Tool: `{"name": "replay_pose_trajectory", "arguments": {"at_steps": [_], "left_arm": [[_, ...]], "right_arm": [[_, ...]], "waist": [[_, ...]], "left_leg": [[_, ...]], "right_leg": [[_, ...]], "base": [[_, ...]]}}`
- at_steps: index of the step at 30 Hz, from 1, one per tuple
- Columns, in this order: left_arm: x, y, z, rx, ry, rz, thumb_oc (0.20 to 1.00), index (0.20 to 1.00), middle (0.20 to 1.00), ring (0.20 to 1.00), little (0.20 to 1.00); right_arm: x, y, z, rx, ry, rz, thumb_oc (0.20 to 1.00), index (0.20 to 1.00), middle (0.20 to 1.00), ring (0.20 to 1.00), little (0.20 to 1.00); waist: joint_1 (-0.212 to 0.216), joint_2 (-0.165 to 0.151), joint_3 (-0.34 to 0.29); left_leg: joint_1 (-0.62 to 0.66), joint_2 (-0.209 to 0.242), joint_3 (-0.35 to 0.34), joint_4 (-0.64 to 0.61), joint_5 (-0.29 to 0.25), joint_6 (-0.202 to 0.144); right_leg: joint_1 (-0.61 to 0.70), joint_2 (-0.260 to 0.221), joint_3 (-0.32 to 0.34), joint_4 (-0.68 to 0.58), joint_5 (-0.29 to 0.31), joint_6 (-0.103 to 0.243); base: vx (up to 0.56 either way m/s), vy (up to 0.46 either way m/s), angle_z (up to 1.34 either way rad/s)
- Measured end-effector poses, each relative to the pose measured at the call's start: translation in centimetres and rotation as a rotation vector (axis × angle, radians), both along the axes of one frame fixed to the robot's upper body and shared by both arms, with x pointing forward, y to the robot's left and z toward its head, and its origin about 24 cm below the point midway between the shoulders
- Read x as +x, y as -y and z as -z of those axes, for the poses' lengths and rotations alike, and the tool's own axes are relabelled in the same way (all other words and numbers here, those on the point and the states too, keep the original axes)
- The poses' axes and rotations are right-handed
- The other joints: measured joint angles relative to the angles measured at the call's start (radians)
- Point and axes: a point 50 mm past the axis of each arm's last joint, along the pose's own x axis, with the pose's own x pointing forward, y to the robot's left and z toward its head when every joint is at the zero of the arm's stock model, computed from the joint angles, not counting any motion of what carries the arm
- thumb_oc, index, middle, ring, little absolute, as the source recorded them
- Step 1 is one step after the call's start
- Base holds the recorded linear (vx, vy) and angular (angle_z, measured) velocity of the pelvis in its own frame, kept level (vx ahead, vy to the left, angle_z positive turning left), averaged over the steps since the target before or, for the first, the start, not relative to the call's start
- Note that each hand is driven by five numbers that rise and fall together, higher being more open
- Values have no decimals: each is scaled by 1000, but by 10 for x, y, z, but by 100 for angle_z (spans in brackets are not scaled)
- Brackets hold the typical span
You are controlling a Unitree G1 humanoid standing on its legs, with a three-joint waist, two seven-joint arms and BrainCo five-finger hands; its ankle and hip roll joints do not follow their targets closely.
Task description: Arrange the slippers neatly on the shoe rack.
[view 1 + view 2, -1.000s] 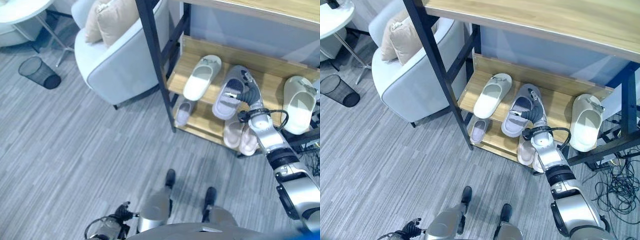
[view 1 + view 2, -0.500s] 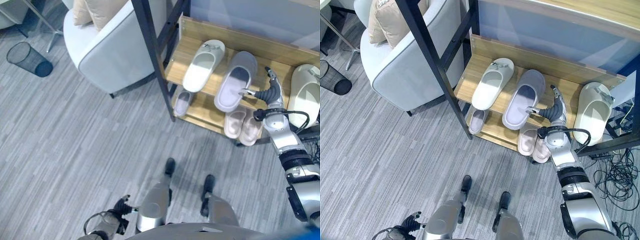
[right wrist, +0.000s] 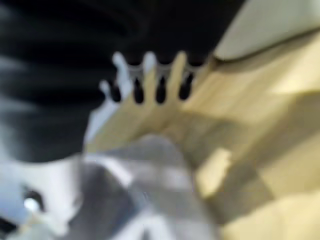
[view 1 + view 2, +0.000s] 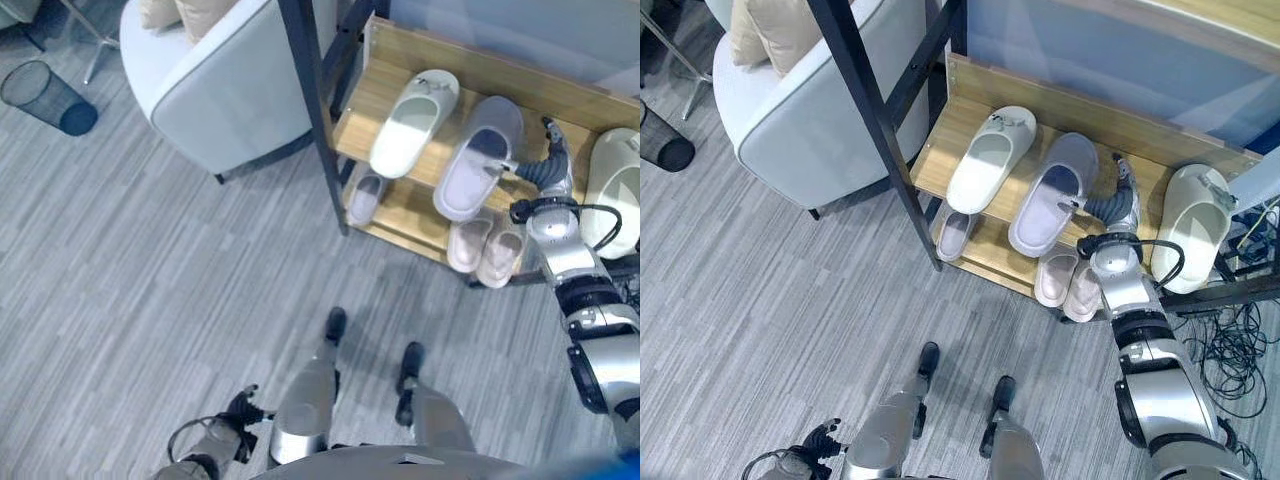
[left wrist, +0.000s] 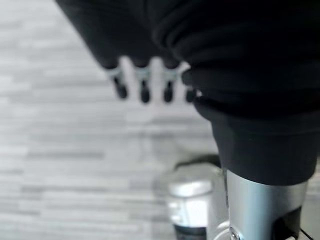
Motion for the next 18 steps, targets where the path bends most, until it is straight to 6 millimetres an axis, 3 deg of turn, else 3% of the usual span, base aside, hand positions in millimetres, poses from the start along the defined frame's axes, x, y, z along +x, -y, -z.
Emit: {"name": "replay_pose_trajectory", "arguments": {"at_steps": [6, 7, 8, 18], "left_arm": [[3, 1, -1, 0, 5, 13, 1000, 1000, 1000, 1000, 1000], [3, 2, -1, 1, 5, 16, 1000, 1000, 1000, 1000, 1000], [4, 2, -1, 3, 5, 28, 1000, 1000, 1000, 1000, 1000], [7, 2, -2, -9, 29, 11, 1000, 1000, 1000, 1000, 1000]], "right_arm": [[7, -4, -9, -11, 0, -7, 1000, 1000, 1000, 1000, 1000], [9, -5, -8, -16, -8, -7, 922, 922, 922, 922, 922], [10, -7, -7, -32, -23, -15, 200, 200, 200, 200, 200], [8, 7, -22, -126, -6, 27, 200, 200, 200, 200, 200]], "waist": [[16, 1, 1], [16, 2, 1], [17, 2, 1], [12, 3, 1]], "left_leg": [[-26, -5, -3, 7, 0, 0], [-27, -6, -3, 7, 0, 0], [-27, -7, -3, 7, 0, 0], [-61, -10, -22, 16, 1, -1]], "right_leg": [[-25, -4, -1, 4, 1, 1], [-25, -4, -1, 4, 1, 1], [-25, -6, -1, 4, 1, 2], [-45, -6, -20, 3, 1, 2]], "base": [[2, 2, 1], [0, 0, 0], [0, 0, 0], [-3, -1, 4]]}}
